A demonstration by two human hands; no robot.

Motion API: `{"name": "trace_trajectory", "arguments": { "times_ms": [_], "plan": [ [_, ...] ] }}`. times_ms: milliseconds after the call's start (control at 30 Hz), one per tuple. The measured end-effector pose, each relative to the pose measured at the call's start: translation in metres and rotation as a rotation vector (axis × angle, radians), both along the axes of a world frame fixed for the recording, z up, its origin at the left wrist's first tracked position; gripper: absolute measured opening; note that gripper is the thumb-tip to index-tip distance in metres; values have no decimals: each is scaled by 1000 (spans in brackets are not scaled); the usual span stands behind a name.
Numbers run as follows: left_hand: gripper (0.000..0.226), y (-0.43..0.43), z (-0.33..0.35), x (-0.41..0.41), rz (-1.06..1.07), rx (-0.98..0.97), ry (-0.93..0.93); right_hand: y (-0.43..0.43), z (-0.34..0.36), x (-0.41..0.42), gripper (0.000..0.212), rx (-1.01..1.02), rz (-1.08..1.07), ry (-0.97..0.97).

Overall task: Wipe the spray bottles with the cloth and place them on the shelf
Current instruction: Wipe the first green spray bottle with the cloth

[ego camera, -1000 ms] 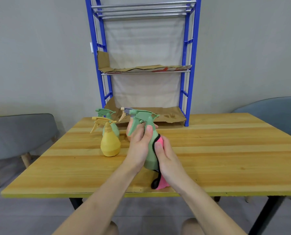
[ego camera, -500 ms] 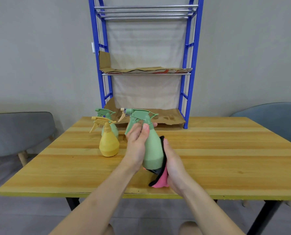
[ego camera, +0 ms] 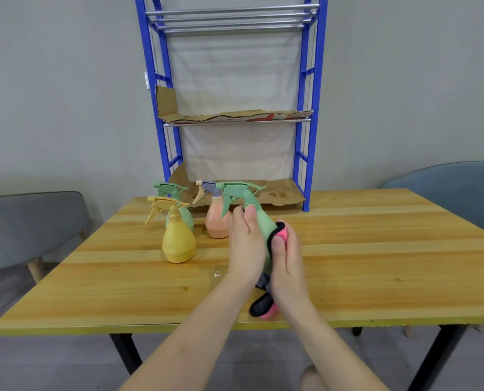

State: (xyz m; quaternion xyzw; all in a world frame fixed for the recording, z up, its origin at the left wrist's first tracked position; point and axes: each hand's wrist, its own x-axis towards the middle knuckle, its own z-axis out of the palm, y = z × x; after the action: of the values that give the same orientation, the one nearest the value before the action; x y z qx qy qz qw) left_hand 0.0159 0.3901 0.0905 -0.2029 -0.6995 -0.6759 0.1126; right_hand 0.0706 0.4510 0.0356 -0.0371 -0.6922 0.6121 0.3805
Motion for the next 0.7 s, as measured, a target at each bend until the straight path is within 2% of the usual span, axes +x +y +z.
{"name": "trace_trajectory", "arguments": {
  "times_ms": [167,233,267,333,400,433,533,600,700],
  "plan": [
    [6,-2,4,15,-129,65,-94,1,-4,2,45,301,-126,54],
    [15,-6,3,19,-155,106,-136,1,-4,5,52,416,-141,51],
    [27,-8,1,16,-147,131,-139,1,-5,5,53,440,-129,50],
    [59,-11,0,9,-126,197,-165,3,-5,7,49,366,-53,50],
    [87,-14,1,6,-135,280,-231,3,3,12,46,95,105,23],
    [94,-16,2,6,-133,336,-253,2,7,14,46,-51,181,5],
    [82,-15,-2,-7,-100,350,-264,-2,15,16,49,-226,223,-22],
    [77,-12,-4,-15,-89,359,-267,-4,15,15,45,-271,245,-14],
    [69,-9,-2,-17,-13,302,-255,-12,23,20,33,-236,242,-34]
  ]
}}
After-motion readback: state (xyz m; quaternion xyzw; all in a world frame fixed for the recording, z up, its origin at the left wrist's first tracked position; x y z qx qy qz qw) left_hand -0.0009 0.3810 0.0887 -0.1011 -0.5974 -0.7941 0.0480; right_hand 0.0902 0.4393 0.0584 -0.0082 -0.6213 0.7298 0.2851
